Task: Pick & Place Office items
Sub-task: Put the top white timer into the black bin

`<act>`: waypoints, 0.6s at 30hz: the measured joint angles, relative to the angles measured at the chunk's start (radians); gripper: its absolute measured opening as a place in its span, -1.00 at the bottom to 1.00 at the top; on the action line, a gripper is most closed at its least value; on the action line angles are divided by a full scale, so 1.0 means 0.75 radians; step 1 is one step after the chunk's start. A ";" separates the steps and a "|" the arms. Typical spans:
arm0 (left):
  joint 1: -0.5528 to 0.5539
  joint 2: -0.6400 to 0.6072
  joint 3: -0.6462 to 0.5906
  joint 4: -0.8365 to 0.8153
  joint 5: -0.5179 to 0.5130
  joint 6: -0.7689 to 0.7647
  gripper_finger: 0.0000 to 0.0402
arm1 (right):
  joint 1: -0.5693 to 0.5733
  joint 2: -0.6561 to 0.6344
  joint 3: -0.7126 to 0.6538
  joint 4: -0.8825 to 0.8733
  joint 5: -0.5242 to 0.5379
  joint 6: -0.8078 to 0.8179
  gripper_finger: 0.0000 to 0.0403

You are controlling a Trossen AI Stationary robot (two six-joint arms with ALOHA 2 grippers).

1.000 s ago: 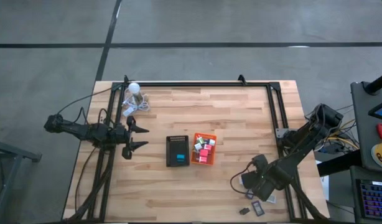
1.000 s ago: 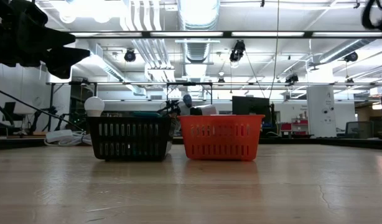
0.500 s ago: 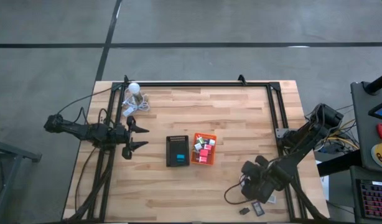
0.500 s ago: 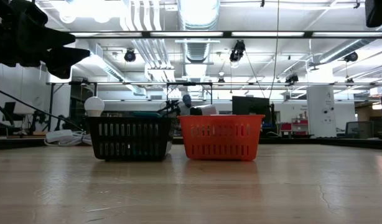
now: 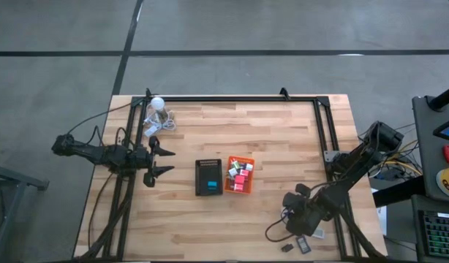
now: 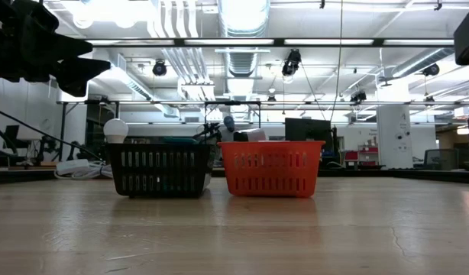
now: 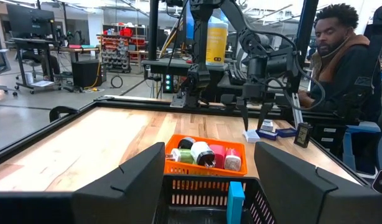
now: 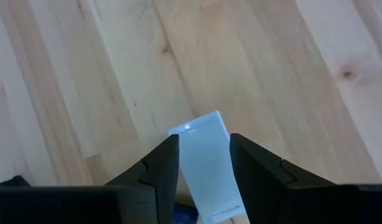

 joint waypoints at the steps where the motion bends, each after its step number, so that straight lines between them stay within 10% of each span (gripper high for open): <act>1: -0.001 0.000 0.000 0.000 0.000 0.000 0.26 | 0.000 0.000 -0.001 0.007 -0.004 -0.015 -0.32; 18: 0.000 0.000 0.000 0.000 0.000 0.000 0.26 | 0.000 -0.001 -0.069 0.133 -0.036 -0.210 -0.32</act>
